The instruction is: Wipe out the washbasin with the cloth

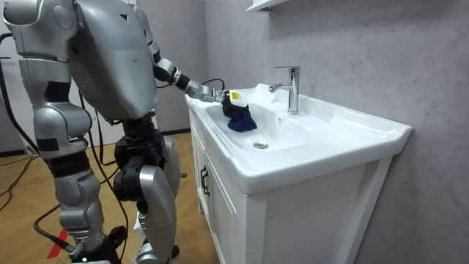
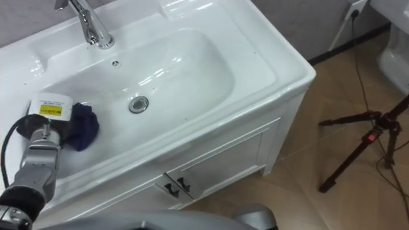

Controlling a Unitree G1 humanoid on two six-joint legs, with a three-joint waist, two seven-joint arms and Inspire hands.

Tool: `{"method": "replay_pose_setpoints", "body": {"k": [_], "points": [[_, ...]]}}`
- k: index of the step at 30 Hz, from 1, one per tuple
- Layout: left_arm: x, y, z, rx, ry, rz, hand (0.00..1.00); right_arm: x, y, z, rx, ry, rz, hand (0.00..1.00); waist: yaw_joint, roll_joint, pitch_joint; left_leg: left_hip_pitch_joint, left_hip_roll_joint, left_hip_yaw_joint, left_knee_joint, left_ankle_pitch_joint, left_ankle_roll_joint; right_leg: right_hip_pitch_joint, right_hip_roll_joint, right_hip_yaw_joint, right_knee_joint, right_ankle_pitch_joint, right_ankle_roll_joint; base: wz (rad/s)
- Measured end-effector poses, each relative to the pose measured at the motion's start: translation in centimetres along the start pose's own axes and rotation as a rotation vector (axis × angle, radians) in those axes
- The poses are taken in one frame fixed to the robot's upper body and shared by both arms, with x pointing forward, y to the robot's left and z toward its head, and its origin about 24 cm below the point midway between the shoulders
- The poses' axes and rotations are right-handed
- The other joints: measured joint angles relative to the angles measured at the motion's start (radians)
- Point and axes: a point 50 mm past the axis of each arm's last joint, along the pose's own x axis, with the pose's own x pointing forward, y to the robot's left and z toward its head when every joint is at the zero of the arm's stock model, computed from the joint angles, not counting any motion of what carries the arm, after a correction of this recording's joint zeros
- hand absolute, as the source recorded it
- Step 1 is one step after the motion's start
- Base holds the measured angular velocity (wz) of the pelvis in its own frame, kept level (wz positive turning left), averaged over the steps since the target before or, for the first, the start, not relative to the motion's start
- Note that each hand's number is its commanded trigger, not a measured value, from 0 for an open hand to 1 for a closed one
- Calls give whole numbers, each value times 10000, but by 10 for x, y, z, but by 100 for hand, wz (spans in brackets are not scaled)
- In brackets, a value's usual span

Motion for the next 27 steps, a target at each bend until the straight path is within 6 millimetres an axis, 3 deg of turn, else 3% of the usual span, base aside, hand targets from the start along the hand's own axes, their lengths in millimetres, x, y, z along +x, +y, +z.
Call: {"method": "replay_pose_setpoints", "body": {"k": [4,7,19,27], "points": [[-4,-8,5,-77,108,-425,100,0,4,-3,-56,416,157,0,10,-54,-52,361,8,107,-143,0,-1,249,27,59,-9,-20,-1,-9],[-4,-10,5,-71,231,-738,100,0,7,-2,-180,676,316,0,18,-218,-84,569,6,240,-149,0,-1,384,41,166,-20,-48,2,-8],[-7,-12,19,-452,344,-1756,100,0,10,0,28,813,358,0,64,-542,-115,1032,29,269,-163,-4,-5,677,138,429,238,-221,-14,-2],[-8,-13,22,-584,395,-2117,100,0,10,3,65,720,341,0,82,-621,-104,1219,58,271,-173,-7,-8,755,169,428,401,-314,-68,-2]]}}
